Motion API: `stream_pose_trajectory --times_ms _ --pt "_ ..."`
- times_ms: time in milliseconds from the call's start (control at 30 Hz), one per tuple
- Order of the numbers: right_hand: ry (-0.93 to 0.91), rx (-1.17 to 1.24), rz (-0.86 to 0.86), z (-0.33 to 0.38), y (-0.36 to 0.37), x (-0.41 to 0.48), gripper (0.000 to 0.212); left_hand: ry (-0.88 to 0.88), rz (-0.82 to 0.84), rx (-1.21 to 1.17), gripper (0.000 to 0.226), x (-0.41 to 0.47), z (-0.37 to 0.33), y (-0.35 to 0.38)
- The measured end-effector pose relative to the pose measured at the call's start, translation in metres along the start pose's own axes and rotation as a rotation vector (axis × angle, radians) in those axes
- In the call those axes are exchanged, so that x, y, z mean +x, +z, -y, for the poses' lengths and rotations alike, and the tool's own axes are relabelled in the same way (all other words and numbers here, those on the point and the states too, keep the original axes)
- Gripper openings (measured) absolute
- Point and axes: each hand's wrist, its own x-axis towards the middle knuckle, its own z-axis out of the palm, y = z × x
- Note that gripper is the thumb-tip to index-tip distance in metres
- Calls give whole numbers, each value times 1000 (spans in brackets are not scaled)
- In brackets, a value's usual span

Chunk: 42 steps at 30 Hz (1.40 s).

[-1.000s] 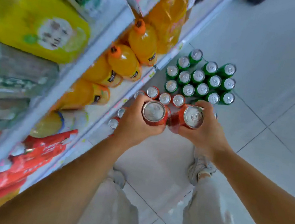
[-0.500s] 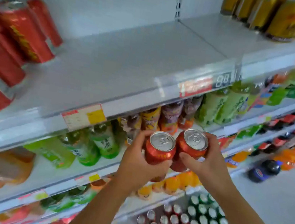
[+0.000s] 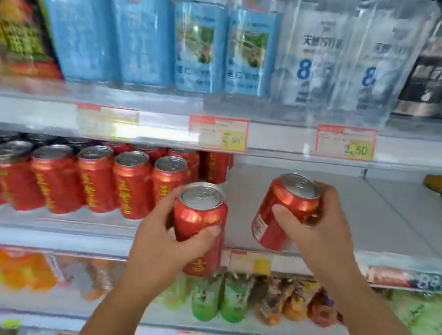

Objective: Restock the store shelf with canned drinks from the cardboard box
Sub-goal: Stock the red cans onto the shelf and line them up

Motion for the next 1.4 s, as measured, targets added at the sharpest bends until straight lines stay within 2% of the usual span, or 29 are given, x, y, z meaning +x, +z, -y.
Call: stream_pose_trajectory --times_ms 67,333,500,600,667,733,933,1200,1400 --pt "-8 -50 21 3 22 12 53 -15 -43 29 61 2 4 -20" --pt "22 -222 82 -5 91 47 60 -74 -92 -72 46 8 26 -53" --pt "29 -198 63 -12 109 56 73 -85 -86 -71 35 13 36 -57" --pt "92 -121 218 -18 105 61 85 -93 -81 -86 32 14 40 -58" --pt "101 -162 348 -21 95 61 88 -92 -86 -86 30 16 43 -58" --pt "66 -223 397 -24 90 64 89 -88 -79 -68 31 18 46 -59" --pt "3 -293 302 -29 112 79 84 -108 -31 -70 37 20 49 -62" --pt "16 -283 191 -35 134 91 81 -94 -16 -45 40 20 49 -61" --pt "101 -281 235 -29 124 76 83 -121 -1 -83 37 18 44 -61"
